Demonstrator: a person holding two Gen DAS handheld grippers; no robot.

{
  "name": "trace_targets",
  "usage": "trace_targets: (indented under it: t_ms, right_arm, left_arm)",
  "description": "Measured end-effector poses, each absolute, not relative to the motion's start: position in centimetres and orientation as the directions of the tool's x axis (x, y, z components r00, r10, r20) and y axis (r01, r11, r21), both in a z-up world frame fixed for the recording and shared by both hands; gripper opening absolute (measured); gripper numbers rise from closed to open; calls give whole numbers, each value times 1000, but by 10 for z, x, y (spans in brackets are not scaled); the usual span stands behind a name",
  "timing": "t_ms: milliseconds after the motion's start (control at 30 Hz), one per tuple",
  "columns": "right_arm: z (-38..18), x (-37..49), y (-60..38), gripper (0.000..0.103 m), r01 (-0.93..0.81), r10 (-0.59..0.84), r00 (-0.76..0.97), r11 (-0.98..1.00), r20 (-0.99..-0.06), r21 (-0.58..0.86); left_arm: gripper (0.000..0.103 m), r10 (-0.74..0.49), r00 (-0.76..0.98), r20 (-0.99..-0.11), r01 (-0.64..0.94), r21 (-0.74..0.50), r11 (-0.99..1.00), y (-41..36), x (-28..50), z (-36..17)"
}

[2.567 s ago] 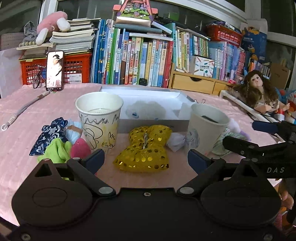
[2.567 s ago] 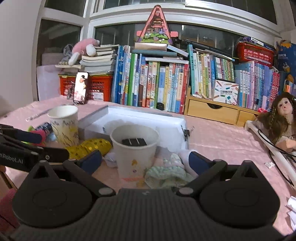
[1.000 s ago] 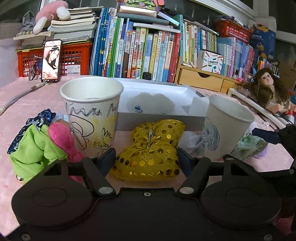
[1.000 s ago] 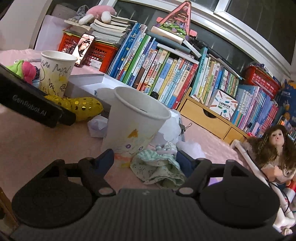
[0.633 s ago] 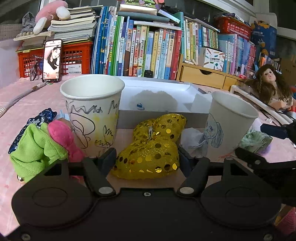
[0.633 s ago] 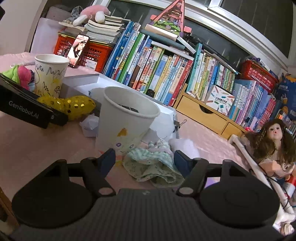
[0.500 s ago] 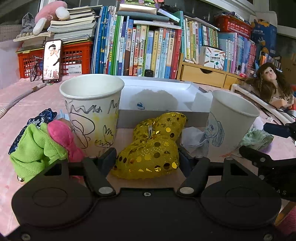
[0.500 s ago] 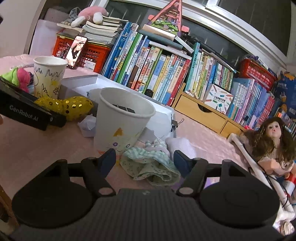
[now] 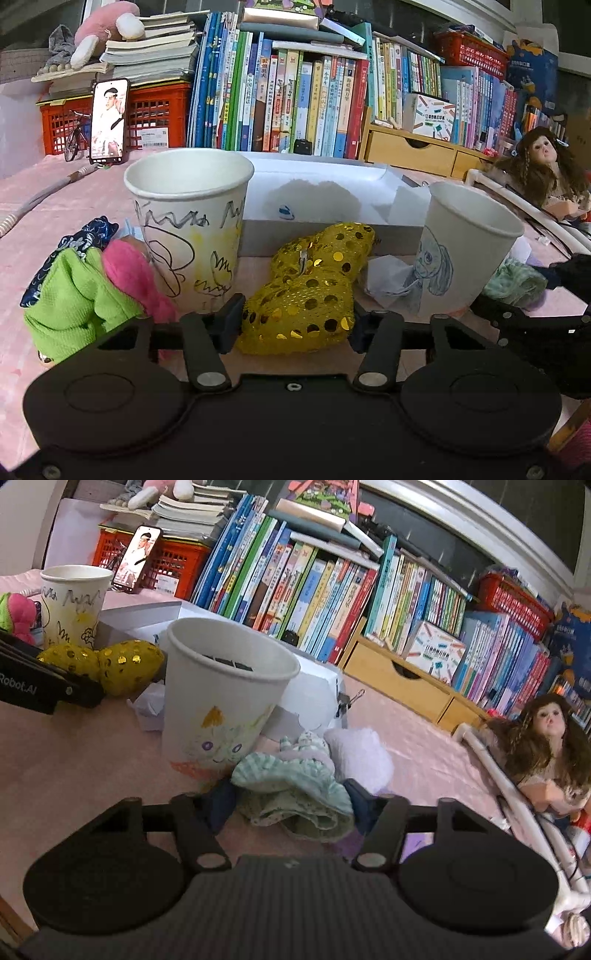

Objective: Organize soft objects
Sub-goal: 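Grasp the yellow sequined bow with the left tool while the right tool grasps the green patterned cloth, then carry the yellow bow and green cloth in both tools over the white tray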

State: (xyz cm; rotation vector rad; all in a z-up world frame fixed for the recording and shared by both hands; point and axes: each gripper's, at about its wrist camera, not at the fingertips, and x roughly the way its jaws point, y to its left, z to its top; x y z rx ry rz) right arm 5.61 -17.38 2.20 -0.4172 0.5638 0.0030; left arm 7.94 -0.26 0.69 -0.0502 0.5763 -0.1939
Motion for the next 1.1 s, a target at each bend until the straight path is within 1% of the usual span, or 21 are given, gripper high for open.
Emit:
trace_targets:
  t_ms: [33,67,200,300,467,733,1100]
  right_arm:
    - [22,56,-175,60,-114,-108,845,921,-524,-373]
    - [23,56,-175,54,-112,-107,845,922,-523,-370]
    - [27,53,-176,42,-102,-102,855,928,-509,-357]
    - [34,50,-178,36,-90,-92,861,941,-500,-327]
    - [49,46,-185,33,-66,-75,878,959,-473,-274]
    - [74,43,-192,32,-55,-50,901,972,-430,-229]
    - [108,49,-206,32,-49,-25,915,983,-402,-175]
  left_arm:
    - [48,-196,823,-533,169,-100,981,-3,79,8]
    - [46,-196,824,-531,170,-97,981,-3,78,9]
    - [44,-201,830,-521,180,-91,979,-4,74,14]
    - [43,-202,840,-504,183,-88,979,-5,69,20]
    - [43,-213,854,-474,195,-89,977,-6,61,34]
    - [43,-238,874,-425,212,-107,971,-5,54,65]
    - [43,-274,863,-425,242,-129,962,6,71,116]
